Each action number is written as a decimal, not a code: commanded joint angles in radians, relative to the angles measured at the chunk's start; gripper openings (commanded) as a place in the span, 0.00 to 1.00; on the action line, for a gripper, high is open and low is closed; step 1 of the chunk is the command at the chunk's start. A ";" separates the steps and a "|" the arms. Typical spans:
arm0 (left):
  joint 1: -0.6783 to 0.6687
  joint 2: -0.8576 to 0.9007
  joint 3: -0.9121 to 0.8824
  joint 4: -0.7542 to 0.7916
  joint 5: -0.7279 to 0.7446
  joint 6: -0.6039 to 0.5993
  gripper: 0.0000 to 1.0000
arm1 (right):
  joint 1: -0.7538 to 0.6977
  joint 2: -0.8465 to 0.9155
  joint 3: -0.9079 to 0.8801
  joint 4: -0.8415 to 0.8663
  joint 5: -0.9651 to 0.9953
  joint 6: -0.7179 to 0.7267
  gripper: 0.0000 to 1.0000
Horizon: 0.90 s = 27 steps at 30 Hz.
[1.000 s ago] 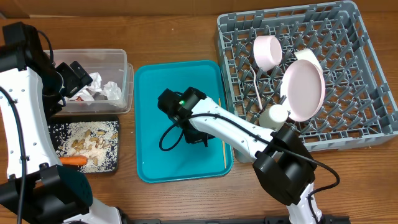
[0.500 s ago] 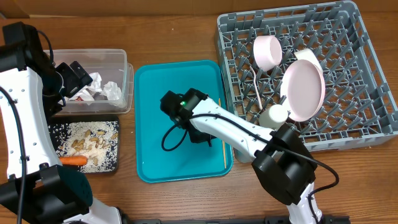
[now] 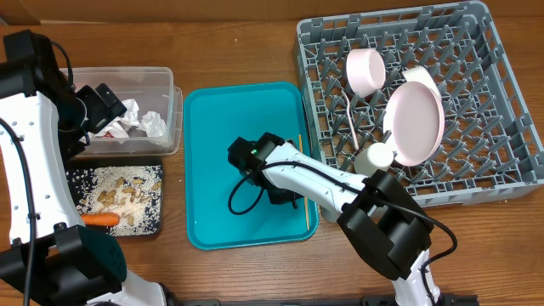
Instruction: Sort waste into correct bins and load items into the dishwasher
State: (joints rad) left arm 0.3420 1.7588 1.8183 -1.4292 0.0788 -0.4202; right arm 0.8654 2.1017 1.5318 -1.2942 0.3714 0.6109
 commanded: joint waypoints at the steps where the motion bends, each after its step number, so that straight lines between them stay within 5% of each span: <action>1: -0.004 -0.003 -0.005 -0.002 0.011 -0.014 1.00 | -0.004 -0.005 -0.021 0.013 0.017 0.015 0.06; 27: -0.004 -0.003 -0.005 -0.002 0.011 -0.014 1.00 | -0.004 -0.005 -0.101 0.081 -0.024 0.010 0.09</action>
State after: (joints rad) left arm 0.3420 1.7588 1.8183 -1.4292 0.0788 -0.4202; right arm 0.8654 2.1014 1.4506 -1.2266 0.3706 0.6098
